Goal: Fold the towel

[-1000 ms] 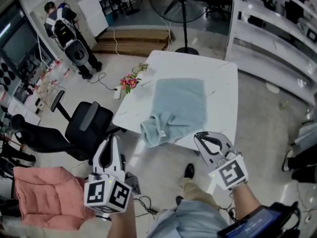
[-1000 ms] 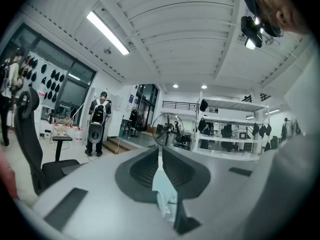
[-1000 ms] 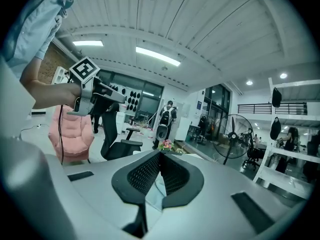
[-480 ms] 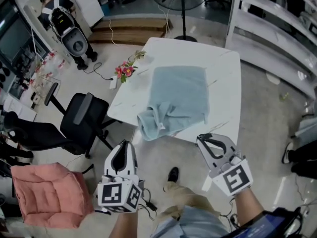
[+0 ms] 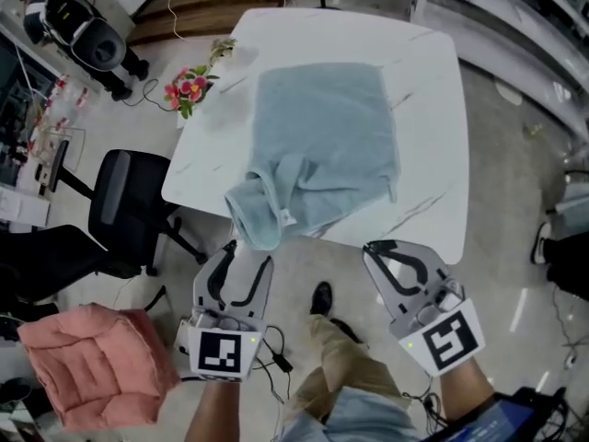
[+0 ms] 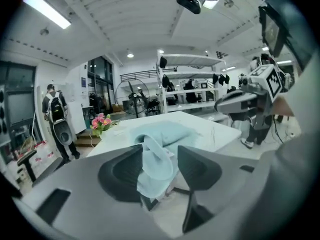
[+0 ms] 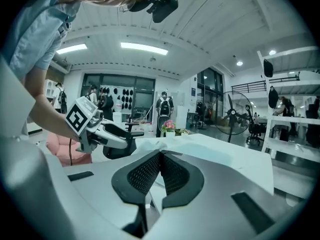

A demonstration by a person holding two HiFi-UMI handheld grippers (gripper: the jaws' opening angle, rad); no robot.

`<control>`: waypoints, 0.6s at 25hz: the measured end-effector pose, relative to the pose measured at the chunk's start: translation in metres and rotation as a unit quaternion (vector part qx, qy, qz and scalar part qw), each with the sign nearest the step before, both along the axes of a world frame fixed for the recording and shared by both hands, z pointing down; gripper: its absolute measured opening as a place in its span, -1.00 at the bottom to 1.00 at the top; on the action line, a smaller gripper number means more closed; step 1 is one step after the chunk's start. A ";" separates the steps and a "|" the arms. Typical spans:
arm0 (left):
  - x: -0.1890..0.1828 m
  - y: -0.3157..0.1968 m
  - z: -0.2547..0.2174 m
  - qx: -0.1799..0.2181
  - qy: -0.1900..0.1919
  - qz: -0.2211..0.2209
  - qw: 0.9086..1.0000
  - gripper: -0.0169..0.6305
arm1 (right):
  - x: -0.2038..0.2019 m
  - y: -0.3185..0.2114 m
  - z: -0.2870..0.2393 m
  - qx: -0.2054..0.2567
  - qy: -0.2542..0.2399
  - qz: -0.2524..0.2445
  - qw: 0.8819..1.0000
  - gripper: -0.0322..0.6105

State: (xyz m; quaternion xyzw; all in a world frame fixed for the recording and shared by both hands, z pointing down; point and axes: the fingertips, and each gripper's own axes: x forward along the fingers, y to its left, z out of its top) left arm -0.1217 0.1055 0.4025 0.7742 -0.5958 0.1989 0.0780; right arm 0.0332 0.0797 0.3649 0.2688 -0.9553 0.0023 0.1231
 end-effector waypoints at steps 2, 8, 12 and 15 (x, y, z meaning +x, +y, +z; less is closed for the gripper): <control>-0.003 -0.004 0.014 -0.010 -0.013 0.014 1.000 -0.25 | -0.002 -0.002 0.014 -0.008 0.010 0.000 1.000 -0.85; -0.024 -0.002 0.050 -0.016 -0.146 0.066 0.987 -0.25 | -0.011 0.000 0.040 -0.032 0.015 0.003 0.999 -0.85; -0.024 -0.006 0.069 -0.012 -0.229 0.107 0.967 -0.25 | -0.013 -0.003 0.050 -0.043 0.017 0.012 0.999 -0.85; -0.020 -0.009 0.083 0.001 -0.244 0.126 0.961 -0.26 | -0.014 -0.004 0.055 -0.048 0.023 0.012 0.999 -0.85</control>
